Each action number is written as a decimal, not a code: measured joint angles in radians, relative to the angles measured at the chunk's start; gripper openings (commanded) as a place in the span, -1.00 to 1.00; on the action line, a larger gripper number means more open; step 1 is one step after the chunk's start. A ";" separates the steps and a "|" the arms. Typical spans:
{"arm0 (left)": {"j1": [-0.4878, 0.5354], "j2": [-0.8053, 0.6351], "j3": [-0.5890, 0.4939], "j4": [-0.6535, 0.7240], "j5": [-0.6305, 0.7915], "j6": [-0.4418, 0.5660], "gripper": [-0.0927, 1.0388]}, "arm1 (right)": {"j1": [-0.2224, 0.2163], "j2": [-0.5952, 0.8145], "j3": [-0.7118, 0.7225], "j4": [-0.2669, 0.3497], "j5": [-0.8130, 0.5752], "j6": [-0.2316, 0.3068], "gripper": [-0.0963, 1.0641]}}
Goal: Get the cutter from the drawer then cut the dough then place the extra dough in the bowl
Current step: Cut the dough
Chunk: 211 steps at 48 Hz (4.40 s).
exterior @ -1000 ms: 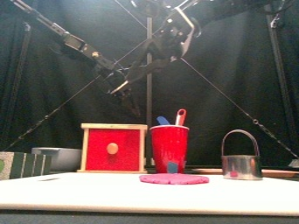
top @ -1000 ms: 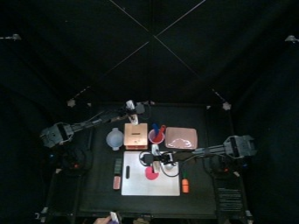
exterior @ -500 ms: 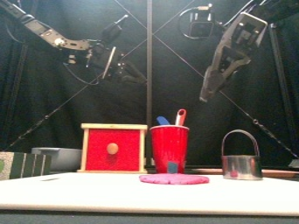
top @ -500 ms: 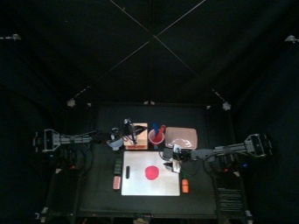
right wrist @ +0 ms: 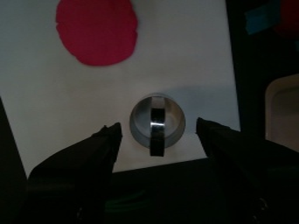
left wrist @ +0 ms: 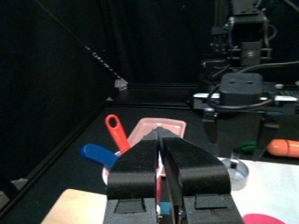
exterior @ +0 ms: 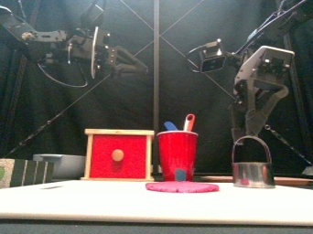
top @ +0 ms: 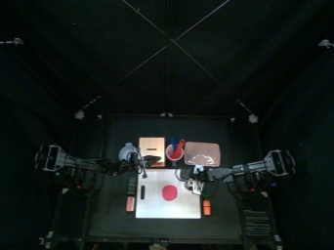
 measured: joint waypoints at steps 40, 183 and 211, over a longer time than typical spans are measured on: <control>-0.092 -0.002 0.140 -0.101 -0.002 -0.002 -0.11 | 0.072 0.137 -0.202 0.005 0.018 -0.011 -0.27; -0.140 0.023 0.170 -0.143 0.003 0.002 0.27 | 0.092 0.417 -0.469 -0.037 -0.077 -0.014 0.54; -0.140 0.023 0.176 -0.150 0.002 0.000 0.27 | 0.098 0.420 -0.486 -0.037 -0.020 -0.009 -0.01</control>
